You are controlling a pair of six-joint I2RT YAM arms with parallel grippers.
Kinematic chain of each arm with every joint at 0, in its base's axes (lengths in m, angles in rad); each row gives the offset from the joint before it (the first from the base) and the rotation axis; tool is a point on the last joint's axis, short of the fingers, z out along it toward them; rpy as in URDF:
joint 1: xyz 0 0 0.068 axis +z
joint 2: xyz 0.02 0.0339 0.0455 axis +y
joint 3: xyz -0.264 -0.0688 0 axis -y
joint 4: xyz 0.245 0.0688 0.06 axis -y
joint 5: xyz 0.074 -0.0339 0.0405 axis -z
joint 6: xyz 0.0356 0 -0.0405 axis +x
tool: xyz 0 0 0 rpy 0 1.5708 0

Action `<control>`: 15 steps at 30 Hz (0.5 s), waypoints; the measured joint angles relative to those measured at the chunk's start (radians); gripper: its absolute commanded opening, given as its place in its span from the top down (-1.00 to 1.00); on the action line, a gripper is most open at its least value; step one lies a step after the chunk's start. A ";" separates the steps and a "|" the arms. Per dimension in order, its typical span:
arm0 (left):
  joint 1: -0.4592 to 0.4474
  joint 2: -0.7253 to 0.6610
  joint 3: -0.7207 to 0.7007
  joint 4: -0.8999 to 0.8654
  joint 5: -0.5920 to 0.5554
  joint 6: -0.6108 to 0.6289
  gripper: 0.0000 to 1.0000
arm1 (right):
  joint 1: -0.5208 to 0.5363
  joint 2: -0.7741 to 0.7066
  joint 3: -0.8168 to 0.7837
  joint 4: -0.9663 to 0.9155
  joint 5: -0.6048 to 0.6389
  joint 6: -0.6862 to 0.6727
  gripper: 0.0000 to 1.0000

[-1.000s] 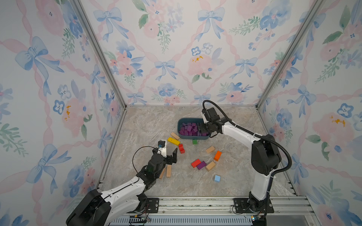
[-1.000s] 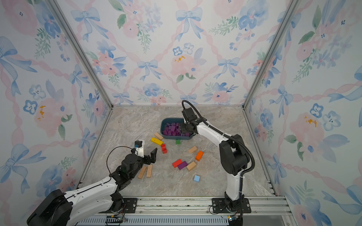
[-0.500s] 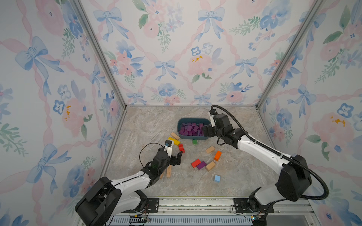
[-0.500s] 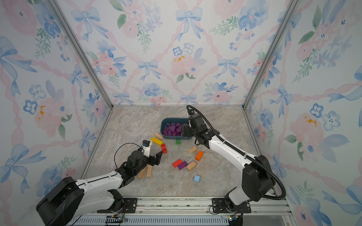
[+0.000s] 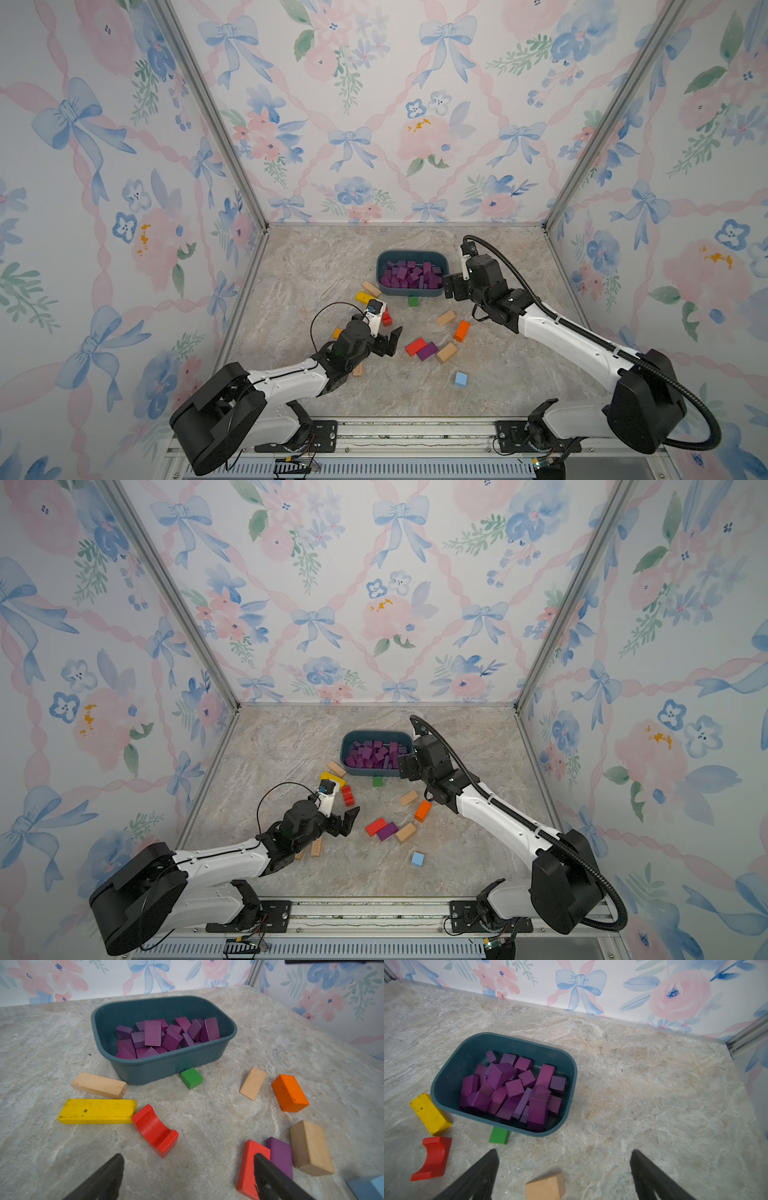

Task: Pick purple bricks into the storage bin
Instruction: Pick up the building block from the center of the board.

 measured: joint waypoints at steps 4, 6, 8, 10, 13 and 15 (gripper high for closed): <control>-0.038 0.000 0.000 -0.022 0.021 0.004 -0.96 | -0.055 -0.014 0.010 -0.049 -0.002 0.038 -0.94; -0.058 0.000 0.000 -0.032 0.032 0.007 -0.96 | -0.078 -0.026 0.009 -0.061 -0.016 0.045 -0.94; -0.082 0.000 0.000 -0.046 0.043 0.008 -0.96 | -0.093 -0.048 0.001 -0.062 -0.035 0.052 -0.94; -0.109 0.000 0.000 -0.058 0.059 0.008 -0.96 | -0.100 -0.072 -0.010 -0.062 -0.055 0.056 -0.94; -0.144 0.001 0.000 -0.068 0.085 0.009 -0.95 | -0.105 -0.095 -0.026 -0.062 -0.085 0.061 -0.94; -0.164 0.013 0.002 -0.069 0.106 0.018 -0.95 | -0.105 -0.099 -0.033 -0.063 -0.100 0.064 -0.94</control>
